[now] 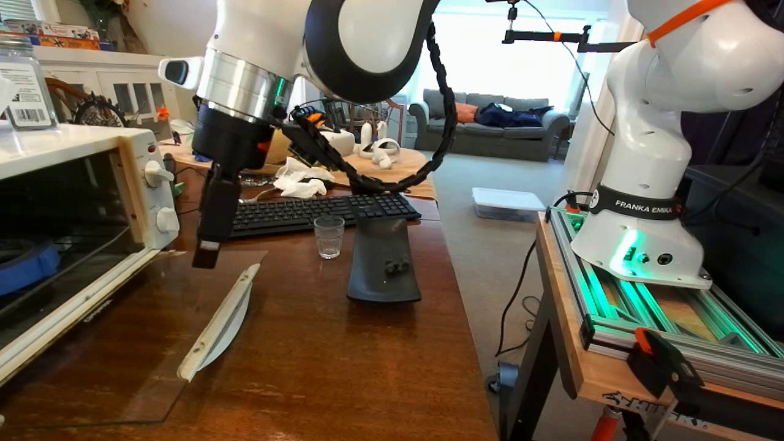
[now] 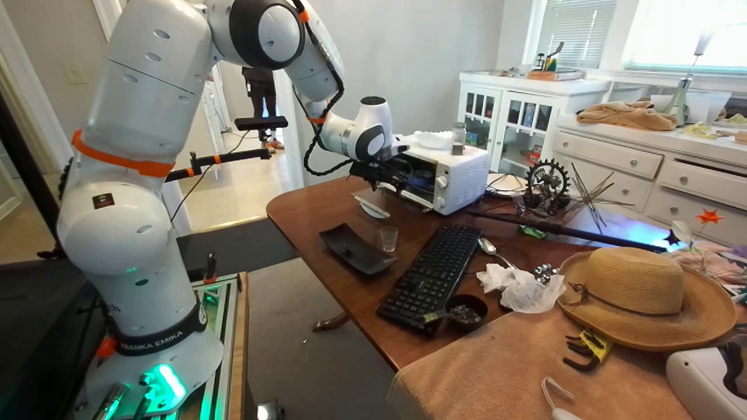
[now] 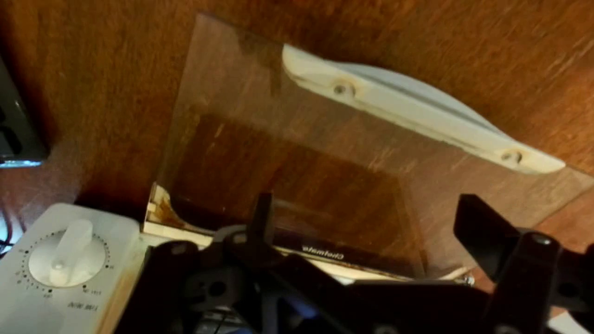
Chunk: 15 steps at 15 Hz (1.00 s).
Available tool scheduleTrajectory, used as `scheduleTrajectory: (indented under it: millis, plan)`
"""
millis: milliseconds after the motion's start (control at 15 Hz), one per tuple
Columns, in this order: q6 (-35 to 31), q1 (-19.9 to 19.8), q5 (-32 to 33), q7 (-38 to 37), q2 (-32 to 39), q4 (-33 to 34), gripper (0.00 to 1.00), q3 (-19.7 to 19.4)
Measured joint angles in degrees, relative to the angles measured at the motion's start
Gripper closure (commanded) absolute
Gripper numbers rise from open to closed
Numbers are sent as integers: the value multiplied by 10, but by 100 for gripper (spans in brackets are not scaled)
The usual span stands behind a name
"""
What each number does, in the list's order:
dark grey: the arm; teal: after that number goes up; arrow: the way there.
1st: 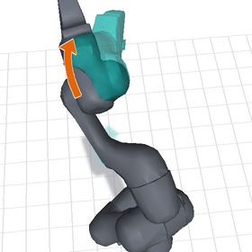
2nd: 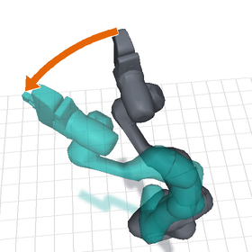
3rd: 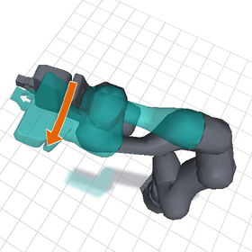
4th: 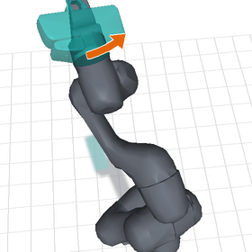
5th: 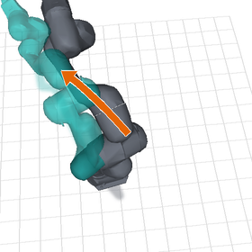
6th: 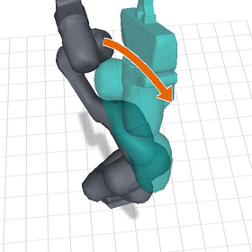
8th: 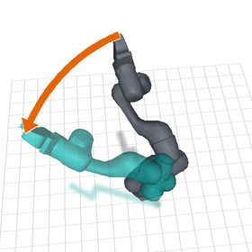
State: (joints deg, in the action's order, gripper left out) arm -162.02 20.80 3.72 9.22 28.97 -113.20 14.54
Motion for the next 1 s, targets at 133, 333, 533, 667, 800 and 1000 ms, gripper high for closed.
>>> scheduleTrajectory:
  millis: [133, 333, 533, 667, 800, 1000]
  plan:
    - [-15, 1, 0, -14, 9, 10, 0, 1]
    - [-19, 1, 0, -16, 17, 17, 0, 1]
    - [-46, 2, 0, -22, 18, 17, 0, 0]
    - [-109, 14, 0, -48, 23, 13, 0, -16]
    - [-173, 45, 1, -76, 32, 7, 0, -52]
    - [-245, 94, -3, -106, 58, 5, 0, -106]
